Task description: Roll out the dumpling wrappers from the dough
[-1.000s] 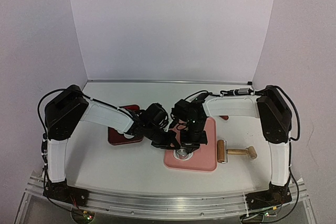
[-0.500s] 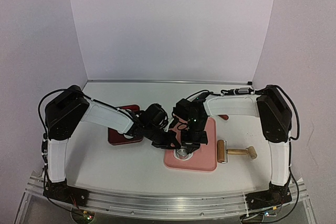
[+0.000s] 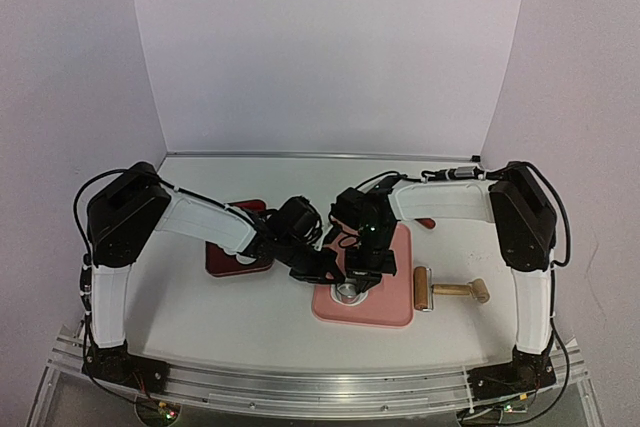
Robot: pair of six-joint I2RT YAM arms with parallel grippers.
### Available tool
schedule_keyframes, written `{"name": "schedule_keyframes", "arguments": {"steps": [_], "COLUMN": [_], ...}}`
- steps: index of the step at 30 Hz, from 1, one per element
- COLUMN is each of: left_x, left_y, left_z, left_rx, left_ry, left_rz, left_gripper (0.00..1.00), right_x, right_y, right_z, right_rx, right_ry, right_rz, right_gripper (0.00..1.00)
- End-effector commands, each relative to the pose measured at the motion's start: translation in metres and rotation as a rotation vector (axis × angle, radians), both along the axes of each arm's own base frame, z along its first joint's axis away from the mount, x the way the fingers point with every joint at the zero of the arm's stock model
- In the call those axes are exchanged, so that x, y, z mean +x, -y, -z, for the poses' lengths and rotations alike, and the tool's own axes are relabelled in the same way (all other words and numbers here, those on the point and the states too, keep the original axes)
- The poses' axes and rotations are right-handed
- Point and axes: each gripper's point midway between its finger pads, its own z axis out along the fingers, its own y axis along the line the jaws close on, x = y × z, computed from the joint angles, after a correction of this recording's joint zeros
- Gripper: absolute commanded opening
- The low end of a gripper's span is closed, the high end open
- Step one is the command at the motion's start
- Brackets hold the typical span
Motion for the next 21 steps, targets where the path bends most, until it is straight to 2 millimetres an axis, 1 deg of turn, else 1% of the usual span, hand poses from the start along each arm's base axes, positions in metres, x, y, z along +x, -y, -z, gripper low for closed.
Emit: {"name": "schedule_keyframes", "arguments": {"steps": [1, 2, 4, 7, 9, 13, 17, 21], "left_x": [-0.036, -0.032, -0.026, -0.019, -0.014, -0.007, -0.007, -0.008], "left_y": [-0.044, -0.037, -0.028, -0.015, -0.007, -0.002, -0.002, -0.009], "left_z": [0.063, 0.052, 0.031, 0.008, -0.008, -0.041, -0.064, -0.083], "left_rx": [0.31, 0.287, 0.246, 0.192, 0.166, 0.114, 0.072, 0.04], "left_ry": [-0.069, -0.051, -0.022, 0.004, 0.024, 0.074, 0.105, 0.133], "left_rz": [0.027, 0.028, 0.031, 0.038, 0.039, 0.022, 0.016, -0.003], "left_gripper": [0.0, 0.0, 0.0, 0.0, 0.02, 0.17, 0.25, 0.34], "right_x": [-0.013, -0.01, -0.006, -0.007, -0.008, -0.009, -0.011, -0.011], "right_y": [0.019, 0.017, 0.017, 0.02, 0.023, 0.029, 0.031, 0.03], "right_z": [0.056, 0.05, 0.046, 0.049, 0.051, 0.051, 0.053, 0.053], "right_rx": [-0.136, -0.137, -0.15, -0.18, -0.199, -0.232, -0.243, -0.243], "right_ry": [-0.041, -0.03, -0.025, -0.046, -0.055, -0.056, -0.066, -0.064], "right_rz": [-0.015, -0.021, -0.034, -0.052, -0.055, -0.053, -0.044, -0.037], "right_gripper": [0.0, 0.0, 0.0, 0.0, 0.0, 0.0, 0.0, 0.0]}}
